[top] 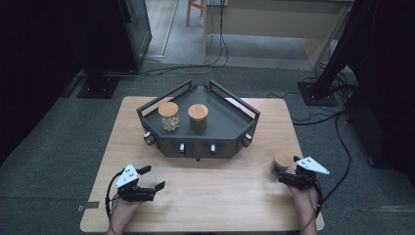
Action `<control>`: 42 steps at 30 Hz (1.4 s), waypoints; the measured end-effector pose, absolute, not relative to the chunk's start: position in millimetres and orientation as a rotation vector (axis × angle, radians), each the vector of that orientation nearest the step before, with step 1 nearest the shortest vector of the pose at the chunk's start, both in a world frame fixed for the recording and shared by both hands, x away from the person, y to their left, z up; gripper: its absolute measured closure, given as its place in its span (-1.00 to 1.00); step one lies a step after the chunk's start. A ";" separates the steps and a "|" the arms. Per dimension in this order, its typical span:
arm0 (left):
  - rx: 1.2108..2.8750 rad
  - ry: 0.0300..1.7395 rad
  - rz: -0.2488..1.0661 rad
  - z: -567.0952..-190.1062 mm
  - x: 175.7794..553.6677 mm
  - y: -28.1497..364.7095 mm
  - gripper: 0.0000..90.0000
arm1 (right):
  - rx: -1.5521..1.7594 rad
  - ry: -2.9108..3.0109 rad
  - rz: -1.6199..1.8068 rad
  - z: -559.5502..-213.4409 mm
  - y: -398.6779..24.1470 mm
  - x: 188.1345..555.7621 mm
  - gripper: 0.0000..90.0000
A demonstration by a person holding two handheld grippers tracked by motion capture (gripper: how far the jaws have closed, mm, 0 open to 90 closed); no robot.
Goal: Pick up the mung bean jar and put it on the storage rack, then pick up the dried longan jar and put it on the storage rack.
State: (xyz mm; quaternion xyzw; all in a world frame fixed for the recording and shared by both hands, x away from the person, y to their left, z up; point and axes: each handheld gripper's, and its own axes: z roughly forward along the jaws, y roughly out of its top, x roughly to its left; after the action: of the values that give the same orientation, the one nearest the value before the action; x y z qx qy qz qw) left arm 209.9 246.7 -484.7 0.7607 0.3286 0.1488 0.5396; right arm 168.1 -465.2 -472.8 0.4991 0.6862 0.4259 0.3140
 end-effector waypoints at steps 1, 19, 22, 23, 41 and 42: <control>1.807 0.782 0.354 -484.8 209.7 246.8 -0.74 | 1.320 1.811 1.116 -472.8 -464.6 168.7 -0.78; 1.810 0.779 0.353 -485.1 210.8 246.2 -0.74 | 1.333 1.816 1.113 -475.7 -464.9 171.8 -0.78; 1.810 0.778 0.353 -485.0 210.5 246.2 -0.74 | 1.335 1.822 1.103 -475.7 -464.5 173.0 -0.78; 1.810 0.779 0.353 -485.0 210.4 246.3 -0.74 | 1.338 1.823 1.100 -475.8 -464.3 173.3 -0.78; 1.810 0.776 0.355 -484.6 210.3 246.4 -0.74 | 1.354 1.834 1.087 -479.2 -459.7 180.2 -0.57; 1.809 0.776 0.355 -484.6 210.3 246.3 -0.74 | 1.352 1.835 1.085 -479.4 -458.6 180.5 -0.57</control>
State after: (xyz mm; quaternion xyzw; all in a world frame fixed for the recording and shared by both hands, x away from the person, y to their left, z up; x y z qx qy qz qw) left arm 210.3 246.3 -484.6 0.7612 0.3266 0.1493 0.5400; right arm 180.5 -458.6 -479.4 0.5102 0.6927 0.4094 0.3037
